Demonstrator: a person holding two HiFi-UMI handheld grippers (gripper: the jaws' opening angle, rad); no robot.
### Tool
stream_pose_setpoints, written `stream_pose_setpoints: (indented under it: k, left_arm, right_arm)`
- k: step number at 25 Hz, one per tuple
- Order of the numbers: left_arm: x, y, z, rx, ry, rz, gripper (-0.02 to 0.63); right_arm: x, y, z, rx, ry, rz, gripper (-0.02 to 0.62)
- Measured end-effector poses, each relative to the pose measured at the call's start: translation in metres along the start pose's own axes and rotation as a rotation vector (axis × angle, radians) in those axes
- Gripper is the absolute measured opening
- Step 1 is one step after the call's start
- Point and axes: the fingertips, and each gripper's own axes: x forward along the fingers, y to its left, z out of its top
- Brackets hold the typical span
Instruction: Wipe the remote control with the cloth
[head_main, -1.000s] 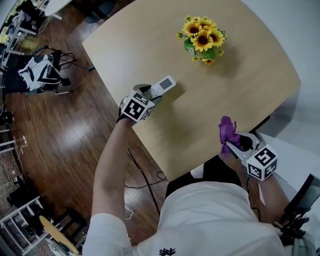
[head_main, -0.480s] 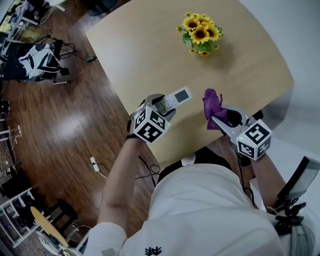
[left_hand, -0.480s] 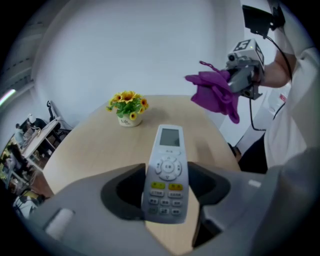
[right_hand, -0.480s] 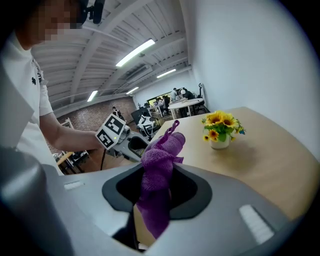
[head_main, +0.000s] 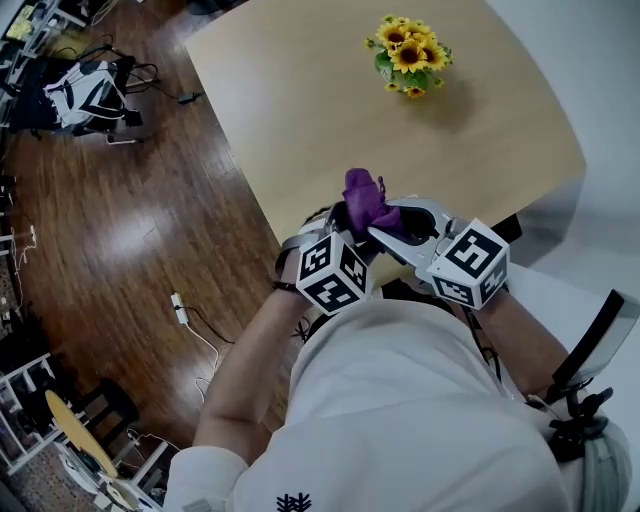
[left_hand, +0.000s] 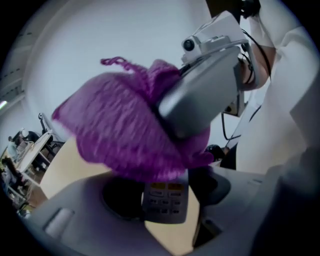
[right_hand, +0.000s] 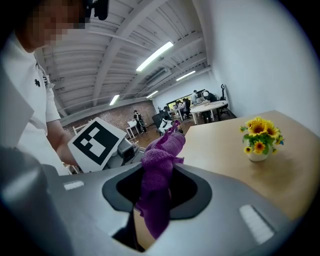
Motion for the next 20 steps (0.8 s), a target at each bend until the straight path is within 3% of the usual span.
stream_pose_setpoints:
  k: [6, 20]
  left_arm:
    - [-0.018, -0.011, 0.008, 0.017, -0.022, 0.013, 0.281]
    - [-0.031, -0.016, 0.0, -0.002, -0.026, 0.031, 0.279]
  right_arm:
    - [0.005, 0.01, -0.005, -0.005, 0.013, 0.017, 0.124]
    - [-0.071, -0.074, -0.003, -0.006, -0.007, -0.264, 0.124]
